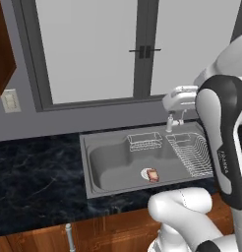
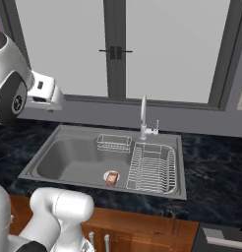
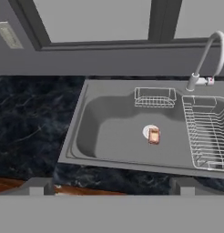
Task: Pick up the soap dispenser and bar soap from the sink, and place them back in the cabinet, and close the cabinet door.
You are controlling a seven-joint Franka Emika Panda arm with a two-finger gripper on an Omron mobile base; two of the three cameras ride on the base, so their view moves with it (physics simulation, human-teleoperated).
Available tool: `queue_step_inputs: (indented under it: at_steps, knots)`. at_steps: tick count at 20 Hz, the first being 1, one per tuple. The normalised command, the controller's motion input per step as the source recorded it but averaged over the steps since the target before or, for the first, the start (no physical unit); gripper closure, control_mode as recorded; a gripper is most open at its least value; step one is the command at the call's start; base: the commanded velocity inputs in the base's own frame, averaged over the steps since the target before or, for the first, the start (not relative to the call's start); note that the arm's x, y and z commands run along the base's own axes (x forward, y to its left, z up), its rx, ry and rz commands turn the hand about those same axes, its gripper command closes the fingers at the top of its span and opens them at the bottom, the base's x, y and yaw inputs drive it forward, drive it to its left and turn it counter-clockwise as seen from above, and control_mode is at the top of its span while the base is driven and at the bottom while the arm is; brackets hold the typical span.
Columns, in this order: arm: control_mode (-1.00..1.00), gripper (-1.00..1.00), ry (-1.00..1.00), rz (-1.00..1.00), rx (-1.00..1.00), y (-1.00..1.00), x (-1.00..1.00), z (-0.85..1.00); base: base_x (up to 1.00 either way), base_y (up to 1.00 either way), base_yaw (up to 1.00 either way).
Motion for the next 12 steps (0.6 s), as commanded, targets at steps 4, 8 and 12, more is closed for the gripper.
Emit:
queue_step_inputs:
  at_steps: [4,8,12]
  knots:
    - [-1.0,-1.0,0.1,0.0,-0.01,-0.21,0.28,-0.37,0.0,0.0,0.0]
    - [-1.0,-1.0,0.11,0.0,-0.05,-0.12,0.33,-0.39,0.0,0.0,0.0]
    - [-1.0,-1.0,0.13,0.0,-0.06,-0.07,0.37,-0.34,0.0,0.0,0.0]
